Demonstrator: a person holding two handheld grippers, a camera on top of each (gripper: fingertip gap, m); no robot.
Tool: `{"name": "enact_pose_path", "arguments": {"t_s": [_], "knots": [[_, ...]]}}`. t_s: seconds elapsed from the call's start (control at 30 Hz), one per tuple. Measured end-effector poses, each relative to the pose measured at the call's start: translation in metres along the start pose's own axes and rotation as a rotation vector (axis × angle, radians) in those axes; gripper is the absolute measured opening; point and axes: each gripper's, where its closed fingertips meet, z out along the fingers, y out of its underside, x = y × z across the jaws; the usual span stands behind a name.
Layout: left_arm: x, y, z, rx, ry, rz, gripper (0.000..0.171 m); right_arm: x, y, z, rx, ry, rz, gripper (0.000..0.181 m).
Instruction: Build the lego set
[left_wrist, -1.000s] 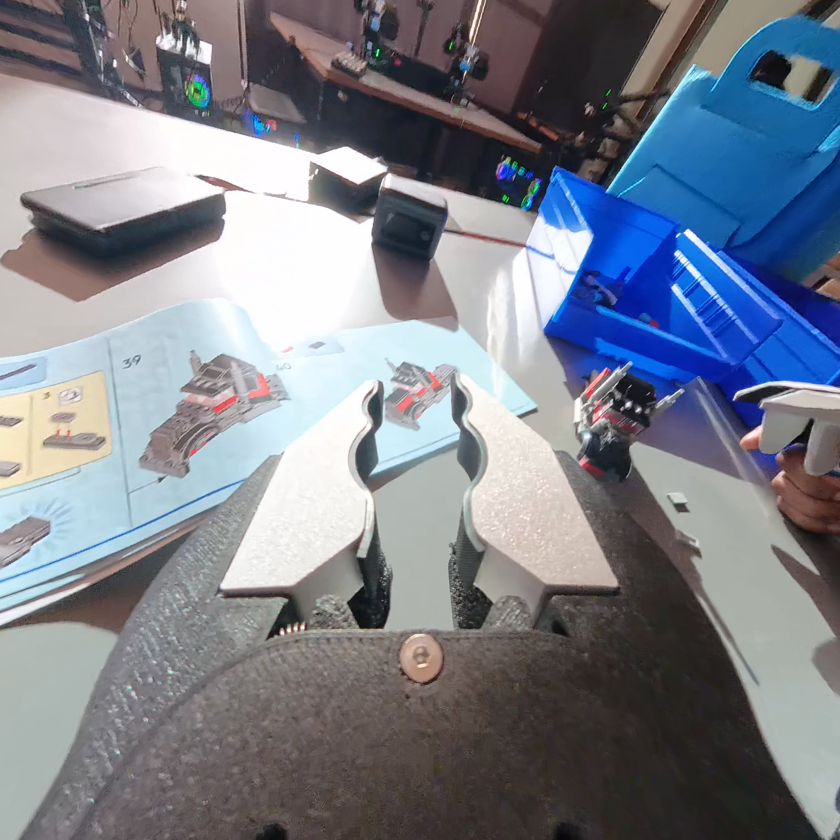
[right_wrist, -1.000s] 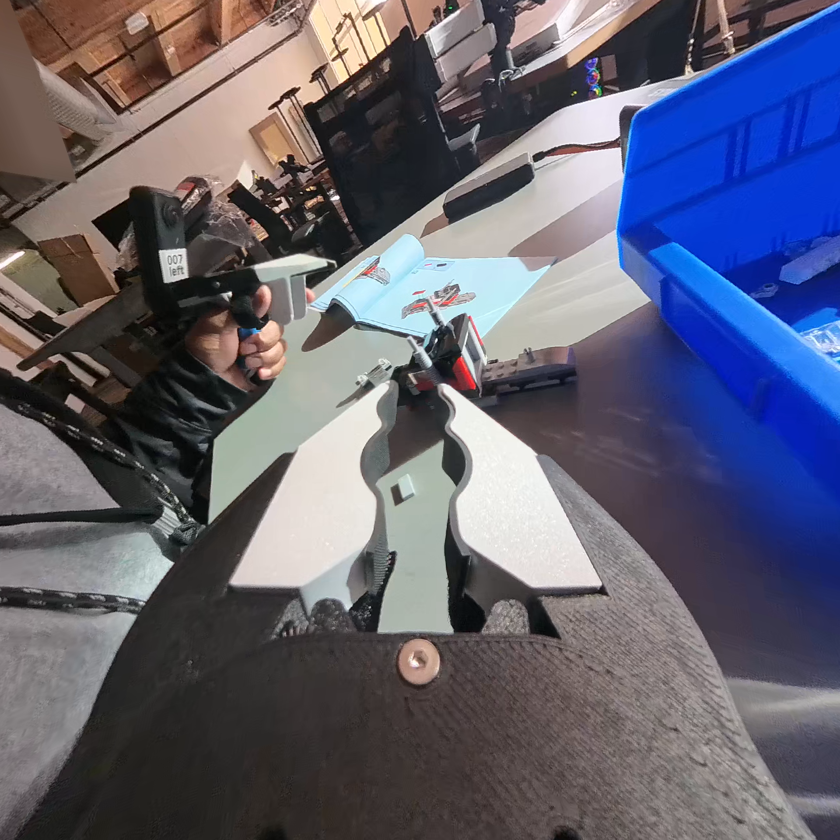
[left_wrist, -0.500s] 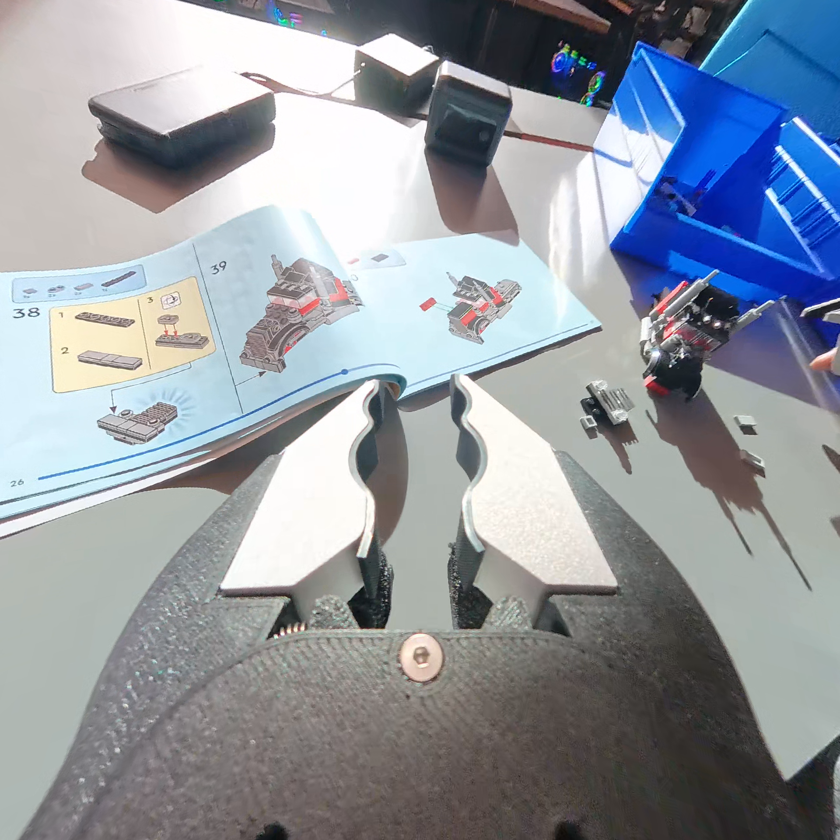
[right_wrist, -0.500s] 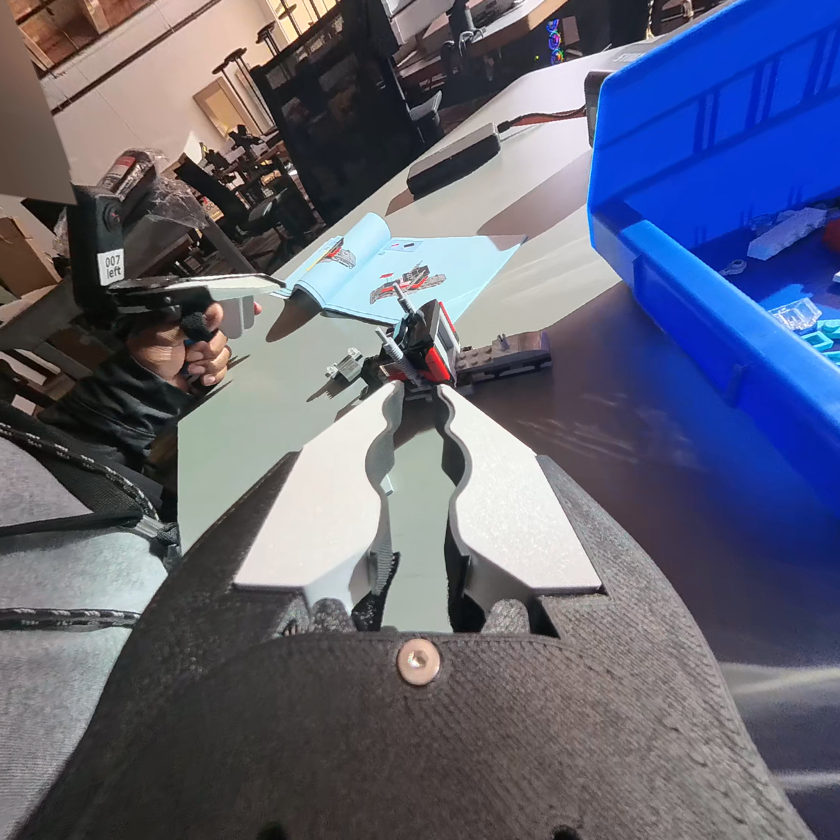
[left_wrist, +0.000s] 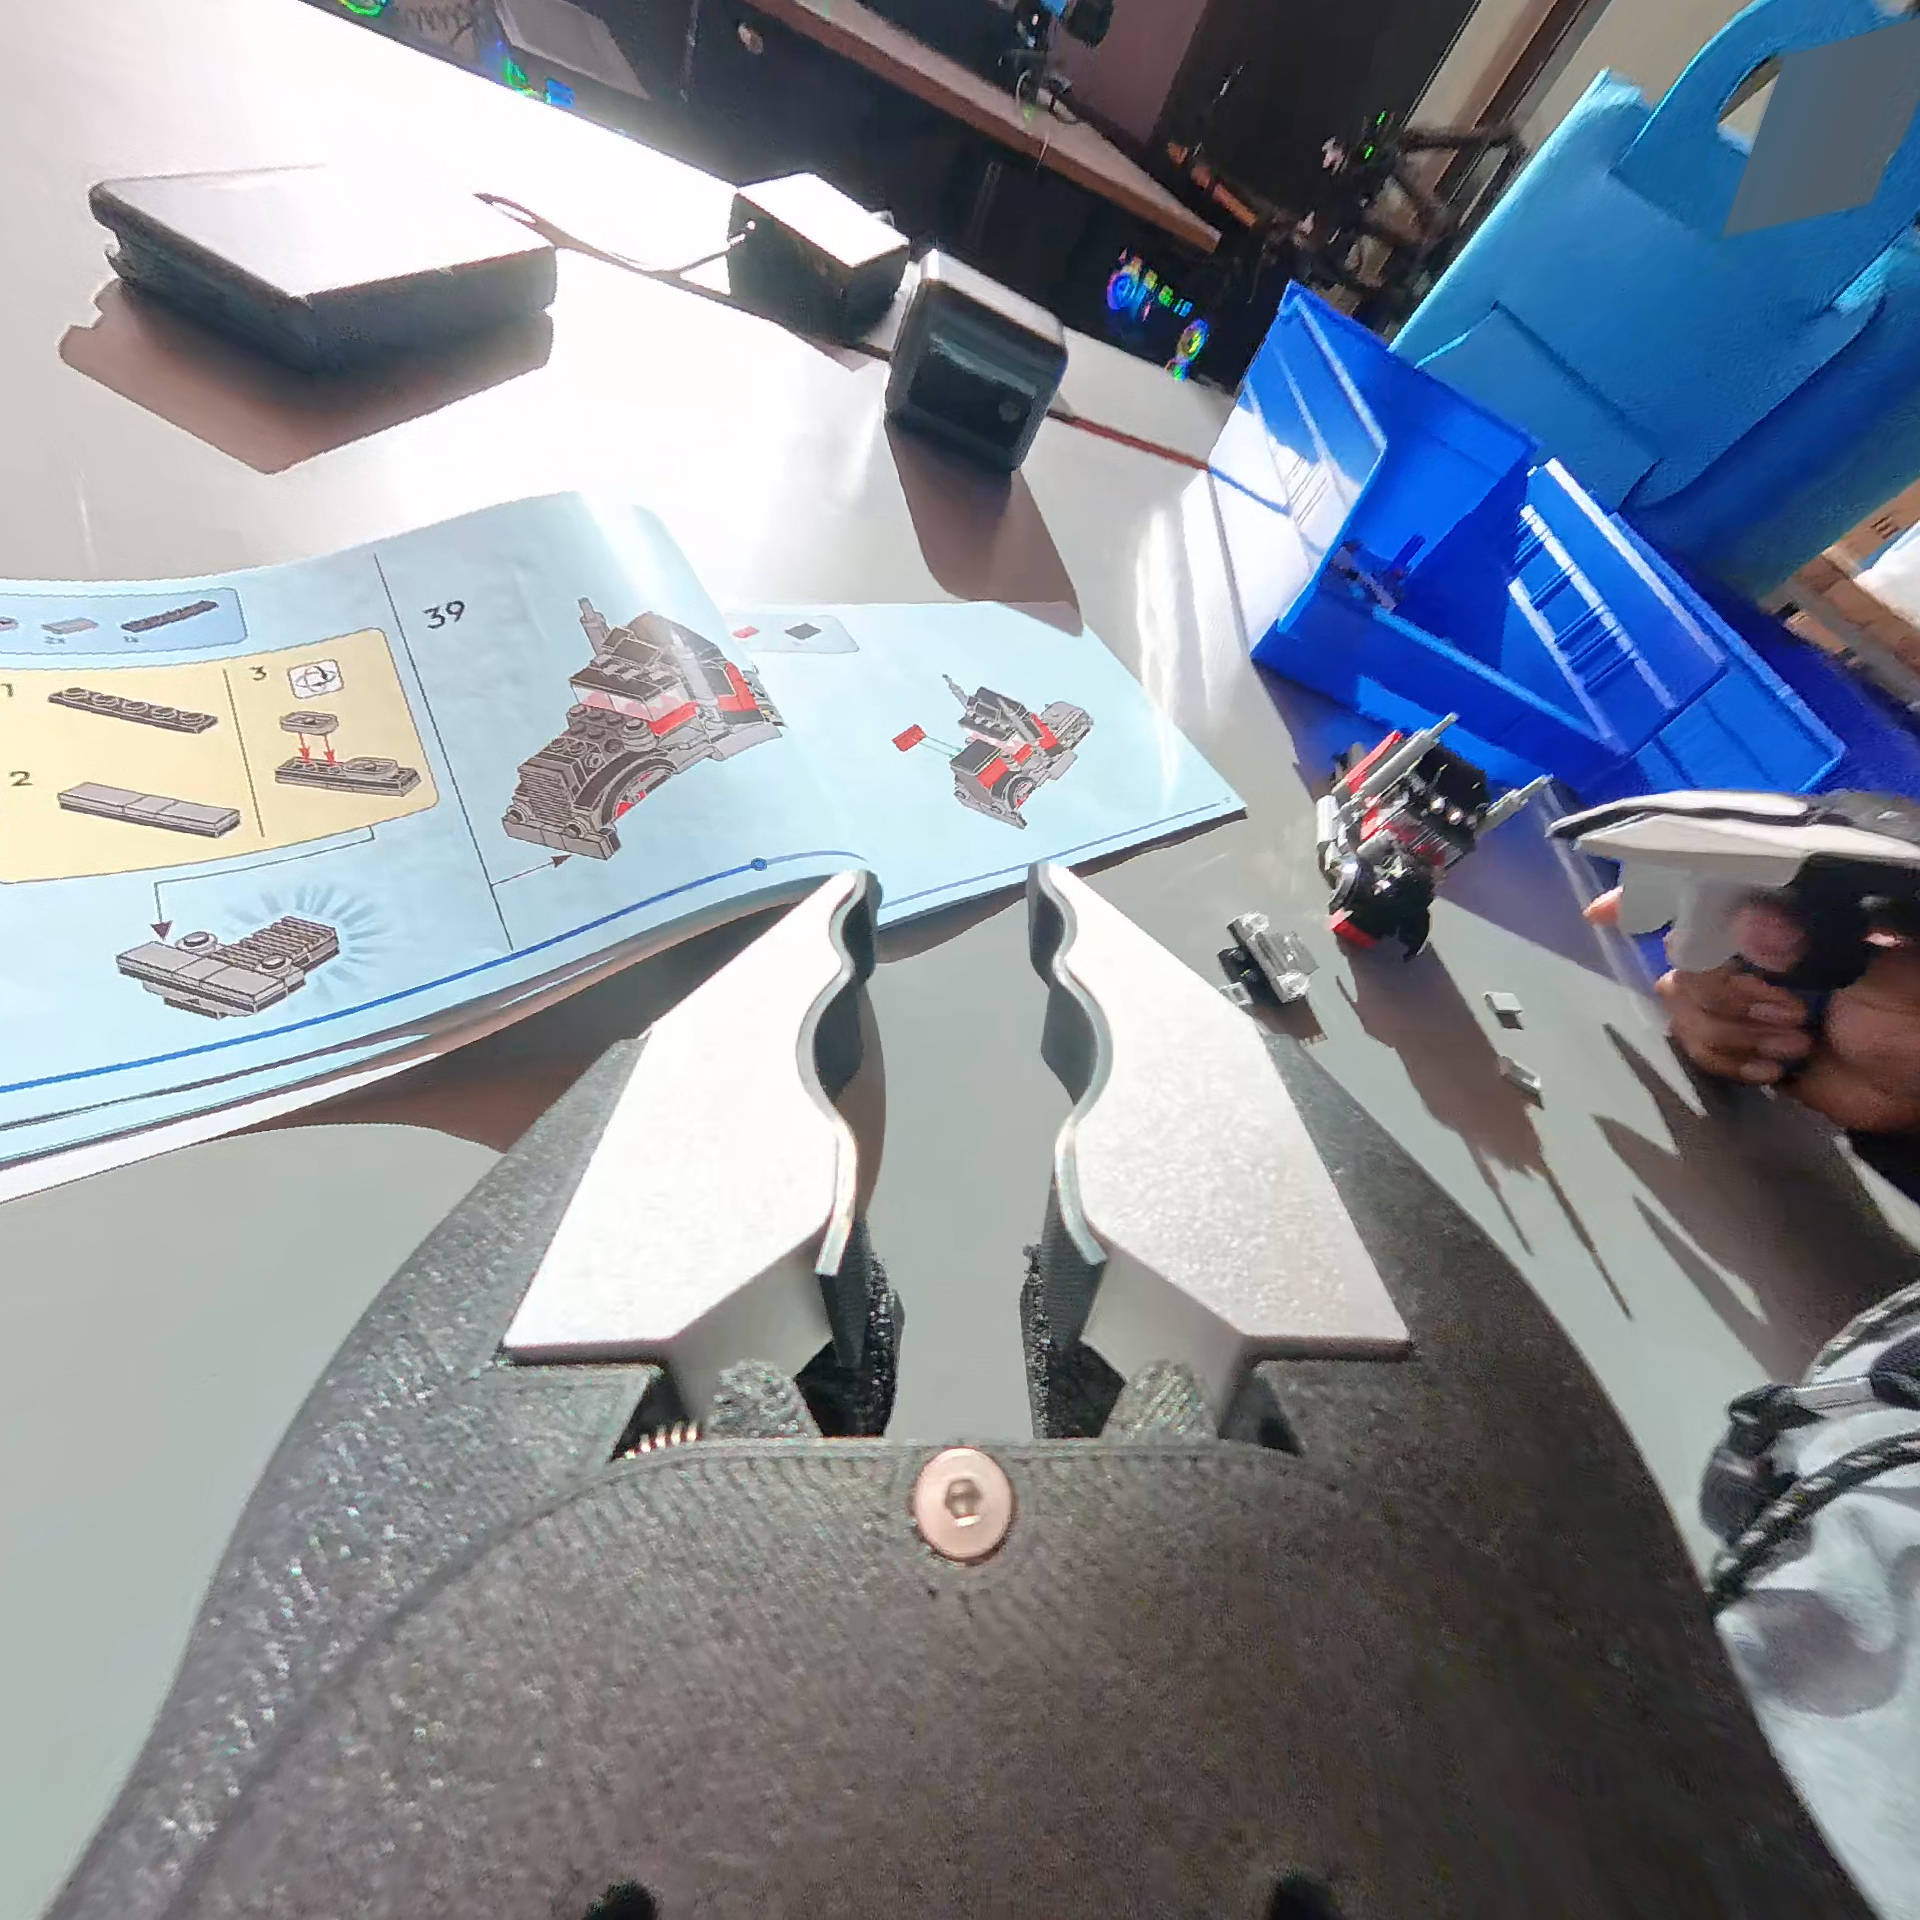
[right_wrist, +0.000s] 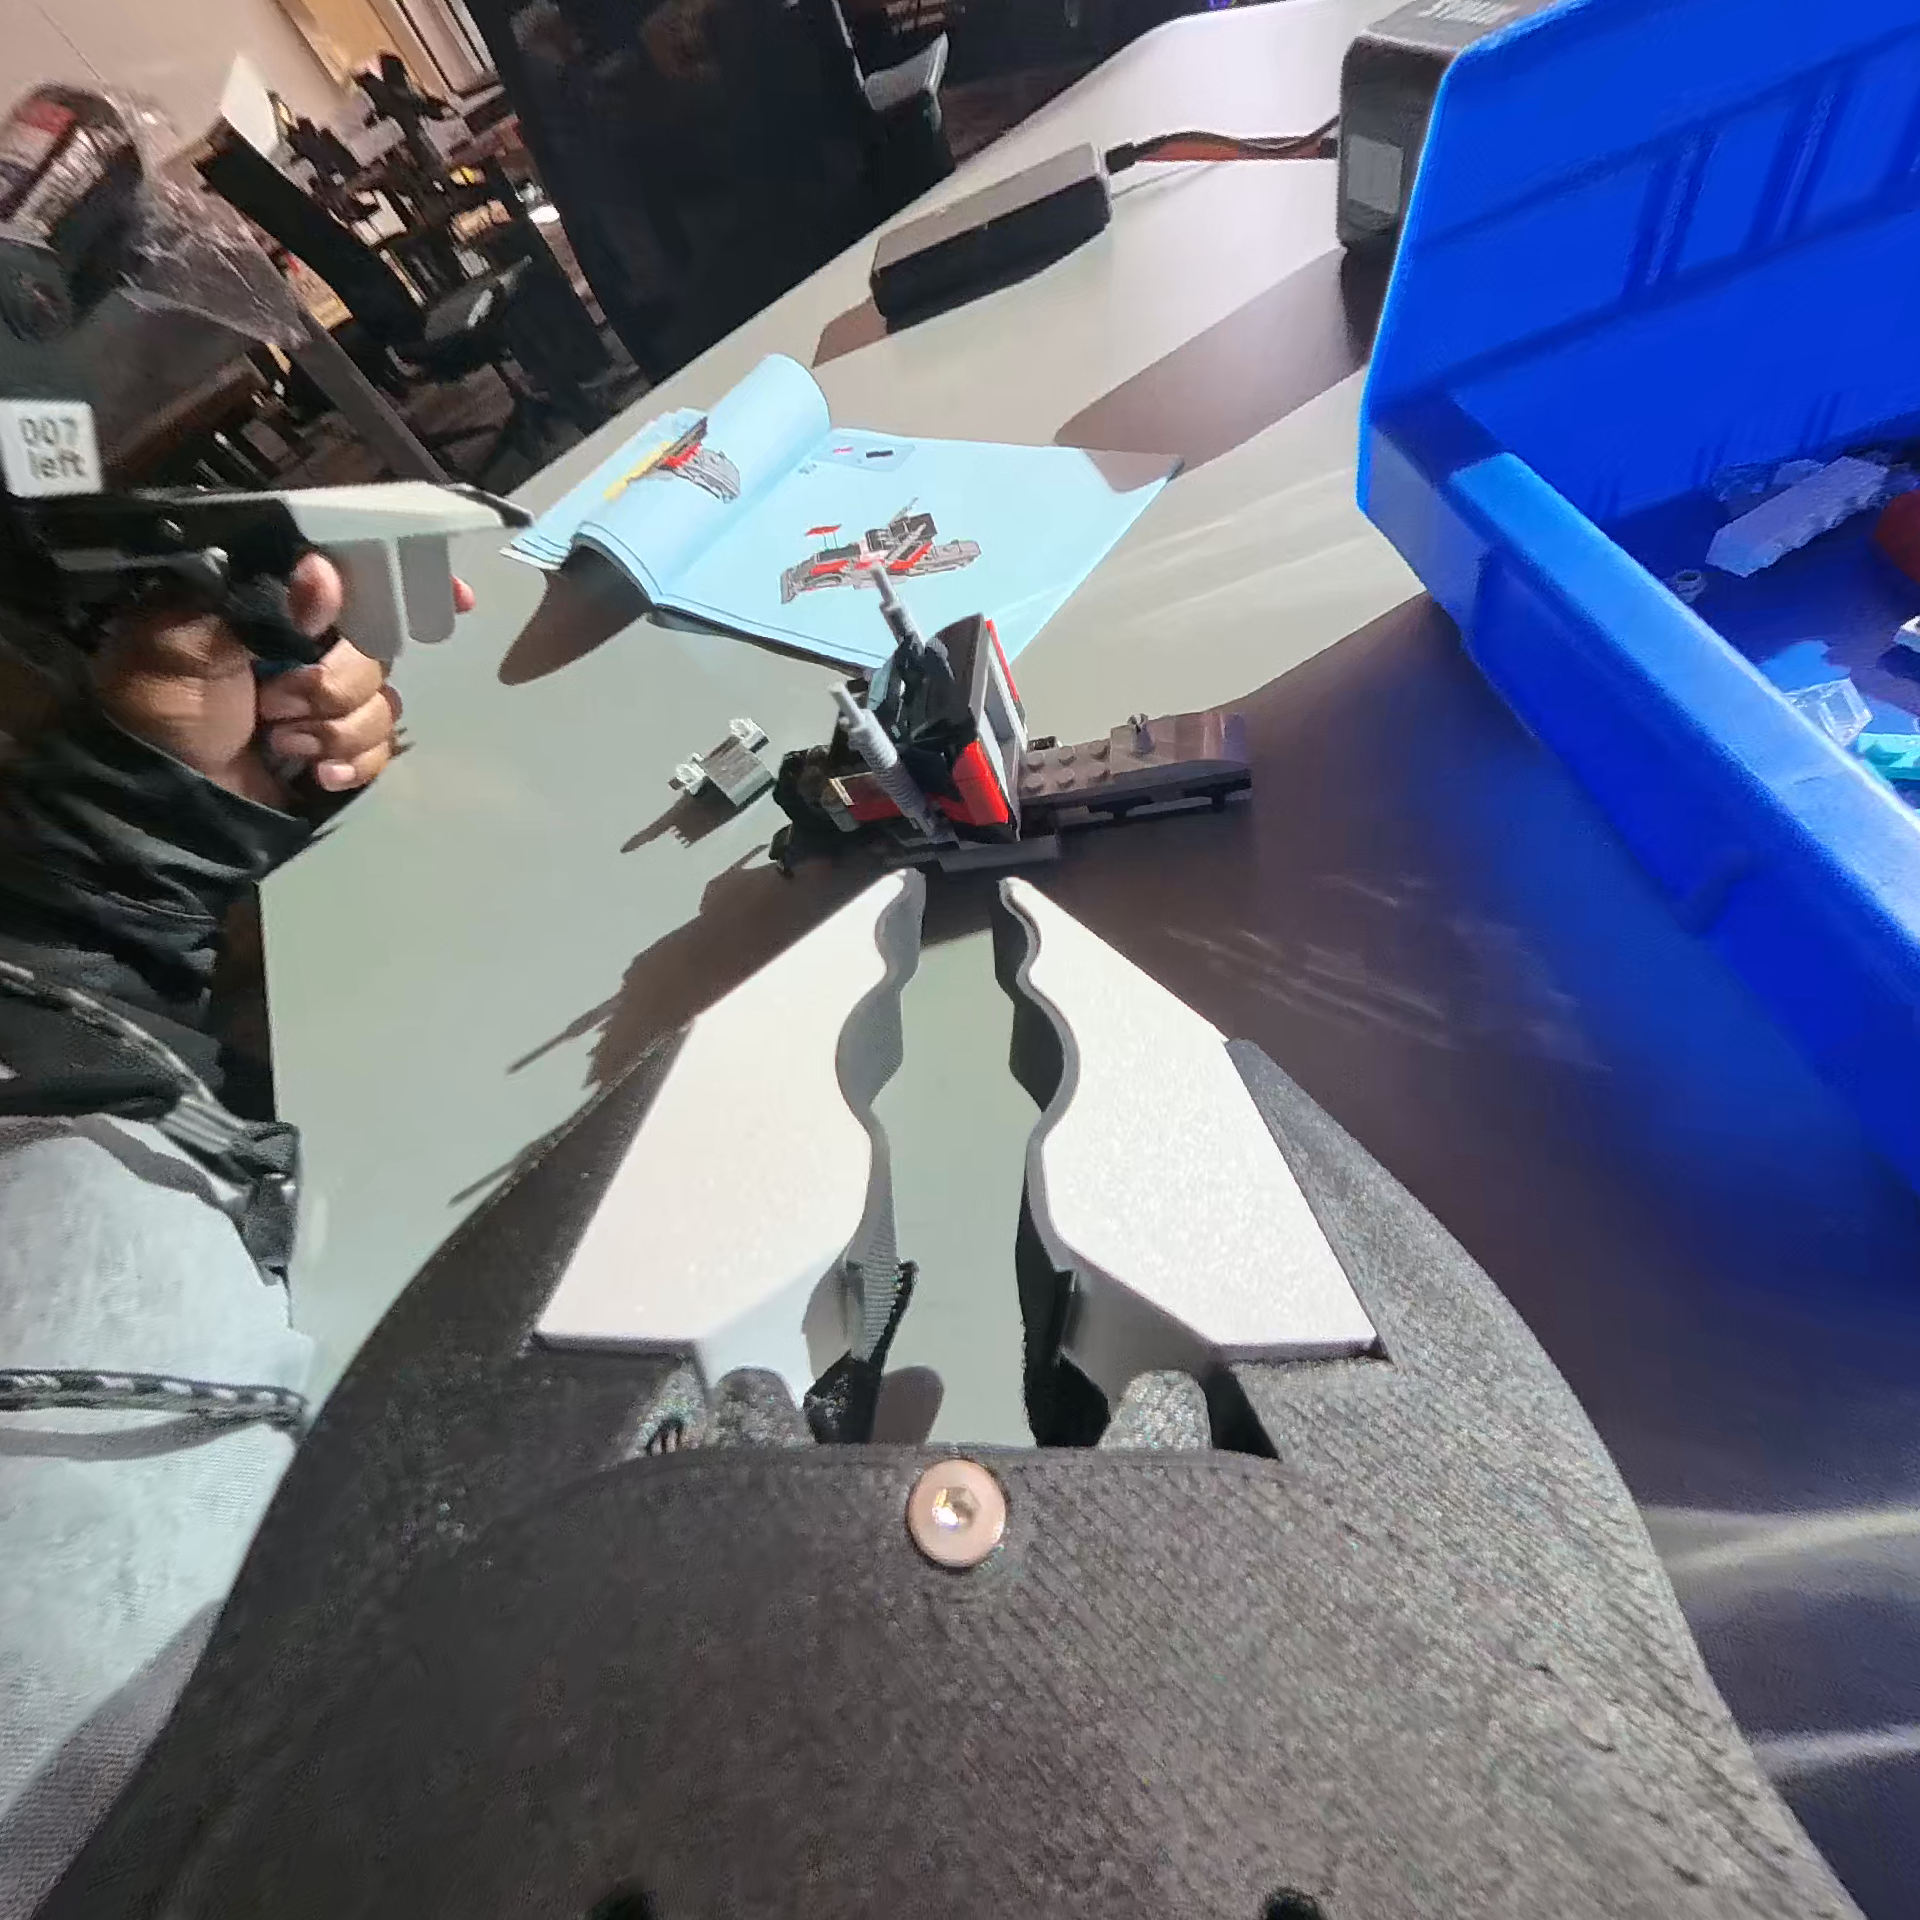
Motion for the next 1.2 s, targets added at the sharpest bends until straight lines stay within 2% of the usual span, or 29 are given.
{"name": "enact_pose_path", "arguments": {"t_s": [0.17, 0.4, 0.6, 0.73, 0.87, 1.03, 1.2], "knots": [[-0.002, -0.007, -0.007, 0.051, 0.071, -0.096, 0.029, 0.004, 0.002, 0.003, -0.021, 0.071, -0.039, 0.014], [0.003, -0.009, -0.010, 0.067, 0.132, -0.117, 0.029, 0.009, 0.006, 0.005, -0.045, 0.148, -0.063, 0.018], [0.005, -0.011, -0.013, 0.078, 0.165, -0.128, 0.029, 0.006, 0.004, 0.002, -0.107, 0.155, -0.116, 0.024], [0.005, -0.011, -0.013, 0.078, 0.171, -0.132, 0.029, -0.005, -0.032, -0.014, -0.129, 0.096, -0.211, 0.023], [0.005, -0.011, -0.012, 0.074, 0.170, -0.131, 0.029, -0.010, -0.076, -0.030, -0.181, 0.050, -0.394, 0.024], [0.005, -0.010, -0.012, 0.072, 0.166, -0.129, 0.029, 0.025, -0.117, -0.036, -0.279, 0.065, -0.560, 0.025], [0.004, -0.010, -0.012, 0.071, 0.158, -0.130, 0.029, 0.074, -0.139, -0.021, -0.368, 0.083, -0.648, 0.026]]}}
